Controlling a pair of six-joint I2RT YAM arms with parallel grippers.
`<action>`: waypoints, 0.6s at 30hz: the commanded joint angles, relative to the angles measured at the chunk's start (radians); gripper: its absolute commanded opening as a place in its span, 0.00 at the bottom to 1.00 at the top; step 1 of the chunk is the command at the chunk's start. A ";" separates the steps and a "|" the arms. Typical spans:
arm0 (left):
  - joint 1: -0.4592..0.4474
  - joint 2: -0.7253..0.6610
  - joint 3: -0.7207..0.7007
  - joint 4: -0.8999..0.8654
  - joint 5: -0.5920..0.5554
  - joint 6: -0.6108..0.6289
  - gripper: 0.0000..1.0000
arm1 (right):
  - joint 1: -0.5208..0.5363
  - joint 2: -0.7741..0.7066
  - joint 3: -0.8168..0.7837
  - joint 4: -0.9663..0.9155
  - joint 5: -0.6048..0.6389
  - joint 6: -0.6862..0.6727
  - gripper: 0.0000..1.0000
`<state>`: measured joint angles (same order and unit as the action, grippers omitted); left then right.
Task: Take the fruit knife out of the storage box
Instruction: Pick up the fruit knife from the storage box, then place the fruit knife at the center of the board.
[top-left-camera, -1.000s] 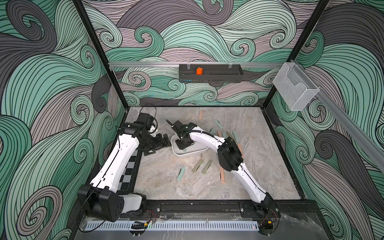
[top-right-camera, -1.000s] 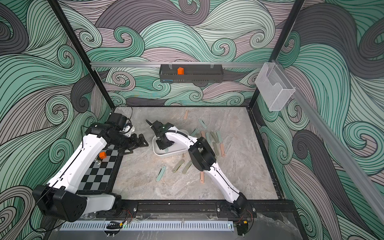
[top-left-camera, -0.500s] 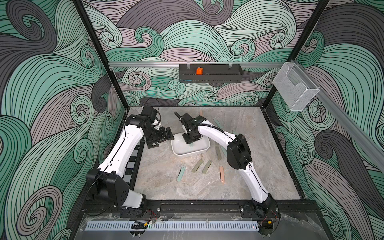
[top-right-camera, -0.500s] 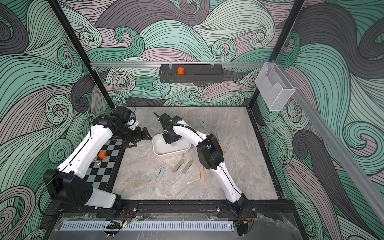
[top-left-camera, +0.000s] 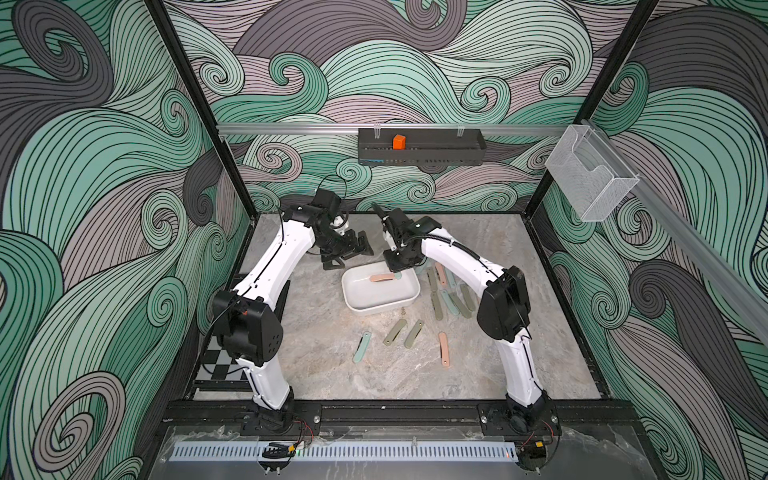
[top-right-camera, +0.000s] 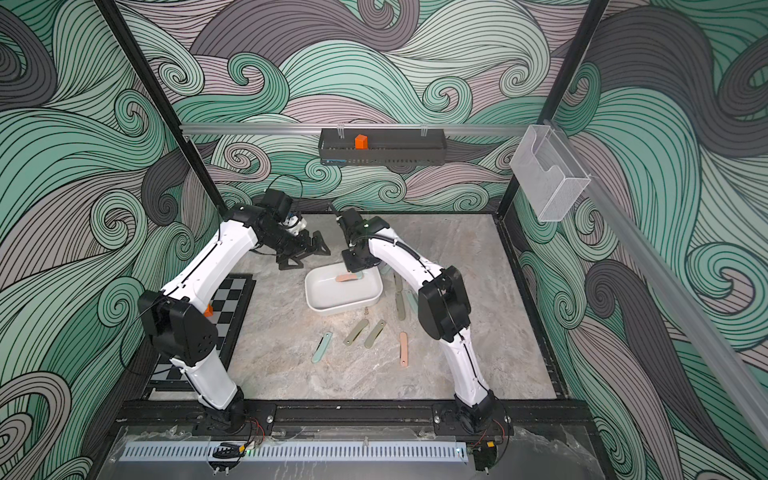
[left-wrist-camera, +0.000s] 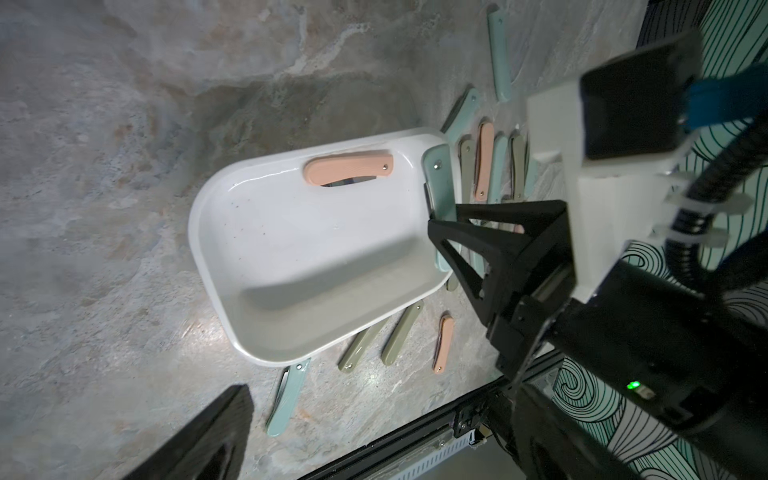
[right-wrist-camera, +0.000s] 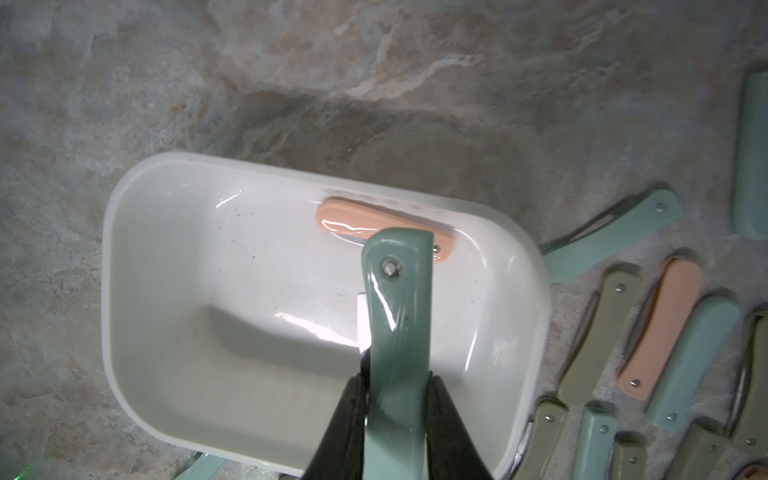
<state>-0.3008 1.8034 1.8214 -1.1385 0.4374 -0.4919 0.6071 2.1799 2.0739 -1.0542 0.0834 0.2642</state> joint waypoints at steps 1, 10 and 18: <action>-0.014 0.051 0.075 0.004 0.054 -0.034 0.99 | -0.056 -0.002 0.063 -0.018 0.021 -0.016 0.18; -0.067 0.194 0.178 0.020 0.111 -0.083 0.99 | -0.159 0.194 0.325 -0.067 0.005 -0.027 0.19; -0.094 0.227 0.179 0.014 0.097 -0.076 0.99 | -0.209 0.322 0.406 -0.079 -0.023 -0.017 0.19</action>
<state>-0.3893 2.0251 1.9667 -1.1194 0.5270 -0.5690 0.4122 2.4790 2.4542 -1.0988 0.0879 0.2459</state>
